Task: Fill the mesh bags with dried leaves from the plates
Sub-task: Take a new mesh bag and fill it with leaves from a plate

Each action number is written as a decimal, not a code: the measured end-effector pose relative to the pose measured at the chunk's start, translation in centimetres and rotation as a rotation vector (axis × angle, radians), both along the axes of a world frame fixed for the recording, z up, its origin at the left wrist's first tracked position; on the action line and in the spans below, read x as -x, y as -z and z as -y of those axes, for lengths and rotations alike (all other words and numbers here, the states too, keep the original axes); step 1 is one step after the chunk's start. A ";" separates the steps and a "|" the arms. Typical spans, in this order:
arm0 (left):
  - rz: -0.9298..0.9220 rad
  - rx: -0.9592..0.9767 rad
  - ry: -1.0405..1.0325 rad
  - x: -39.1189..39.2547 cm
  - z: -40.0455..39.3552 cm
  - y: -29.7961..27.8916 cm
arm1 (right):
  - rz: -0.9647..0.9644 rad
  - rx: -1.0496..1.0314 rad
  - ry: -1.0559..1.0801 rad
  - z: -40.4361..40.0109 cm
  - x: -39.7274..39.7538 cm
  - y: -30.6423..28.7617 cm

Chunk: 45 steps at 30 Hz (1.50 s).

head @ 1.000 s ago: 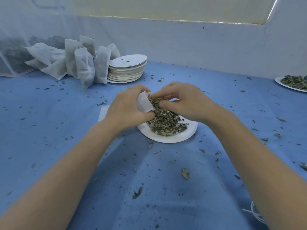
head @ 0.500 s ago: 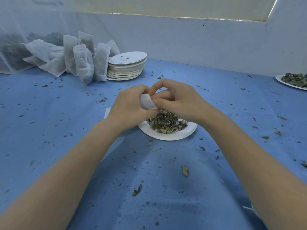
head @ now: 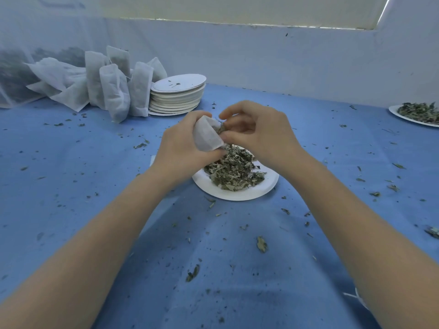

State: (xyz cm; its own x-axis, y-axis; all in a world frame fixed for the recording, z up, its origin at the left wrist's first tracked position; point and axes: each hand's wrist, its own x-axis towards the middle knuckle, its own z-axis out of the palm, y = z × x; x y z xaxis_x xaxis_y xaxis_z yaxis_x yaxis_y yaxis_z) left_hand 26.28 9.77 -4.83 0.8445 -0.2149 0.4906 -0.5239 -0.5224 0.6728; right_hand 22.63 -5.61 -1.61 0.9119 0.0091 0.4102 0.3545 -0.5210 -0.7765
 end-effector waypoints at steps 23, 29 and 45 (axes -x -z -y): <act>0.105 -0.261 0.185 0.5 -0.2 -1.2 | 0.106 0.196 -0.072 -0.8 0.7 0.1; 0.198 -0.324 0.050 -0.1 -0.8 -1.0 | 0.062 0.095 -0.012 -0.7 0.4 -0.2; 0.111 -0.464 -0.080 -1.1 -2.1 0.0 | -0.327 0.716 0.086 1.3 -1.0 1.8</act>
